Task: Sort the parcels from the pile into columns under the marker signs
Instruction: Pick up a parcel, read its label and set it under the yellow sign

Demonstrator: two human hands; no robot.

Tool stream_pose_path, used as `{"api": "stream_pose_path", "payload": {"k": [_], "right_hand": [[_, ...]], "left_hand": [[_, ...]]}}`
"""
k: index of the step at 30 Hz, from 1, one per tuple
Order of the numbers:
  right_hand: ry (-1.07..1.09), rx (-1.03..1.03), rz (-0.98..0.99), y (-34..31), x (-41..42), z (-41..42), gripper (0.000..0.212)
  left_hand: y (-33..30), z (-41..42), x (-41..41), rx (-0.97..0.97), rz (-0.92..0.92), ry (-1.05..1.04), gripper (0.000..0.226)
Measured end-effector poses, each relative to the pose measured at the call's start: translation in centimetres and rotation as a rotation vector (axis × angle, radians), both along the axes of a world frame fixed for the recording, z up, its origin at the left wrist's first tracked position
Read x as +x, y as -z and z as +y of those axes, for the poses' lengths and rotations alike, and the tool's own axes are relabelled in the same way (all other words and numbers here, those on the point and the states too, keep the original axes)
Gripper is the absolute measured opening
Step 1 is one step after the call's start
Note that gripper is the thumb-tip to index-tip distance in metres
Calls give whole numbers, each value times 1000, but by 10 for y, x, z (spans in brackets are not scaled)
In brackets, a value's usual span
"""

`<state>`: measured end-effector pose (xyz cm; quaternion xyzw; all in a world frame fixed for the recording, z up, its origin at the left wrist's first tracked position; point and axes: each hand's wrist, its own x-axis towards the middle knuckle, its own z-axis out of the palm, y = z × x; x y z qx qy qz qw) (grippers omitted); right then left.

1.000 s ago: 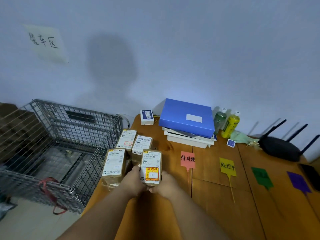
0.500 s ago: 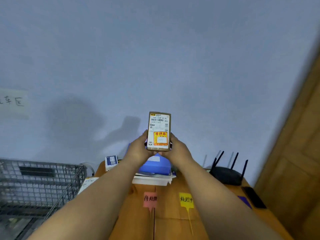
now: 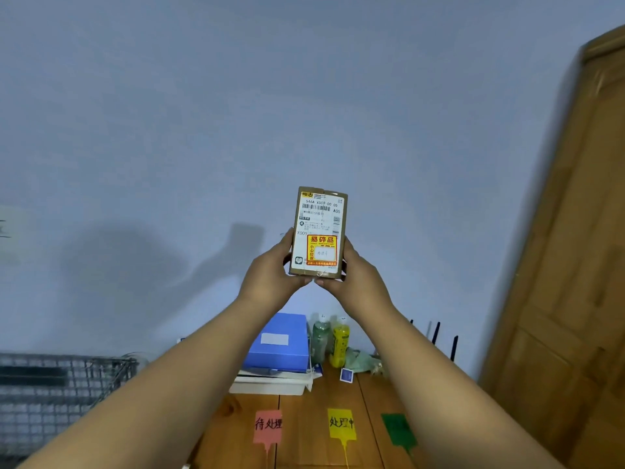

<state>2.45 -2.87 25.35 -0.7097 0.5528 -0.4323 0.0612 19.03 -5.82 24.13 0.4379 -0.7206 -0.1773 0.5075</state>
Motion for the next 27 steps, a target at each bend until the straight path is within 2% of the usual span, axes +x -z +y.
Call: {"api": "stream_pose_path", "payload": {"k": [14, 27], "right_hand": [[-37, -86, 120, -17, 10, 47, 90], [-26, -101, 121, -23, 15, 38, 90]], "left_hand": [[-11, 61, 24, -134, -92, -92, 95], [-21, 54, 24, -149, -112, -110, 93]]}}
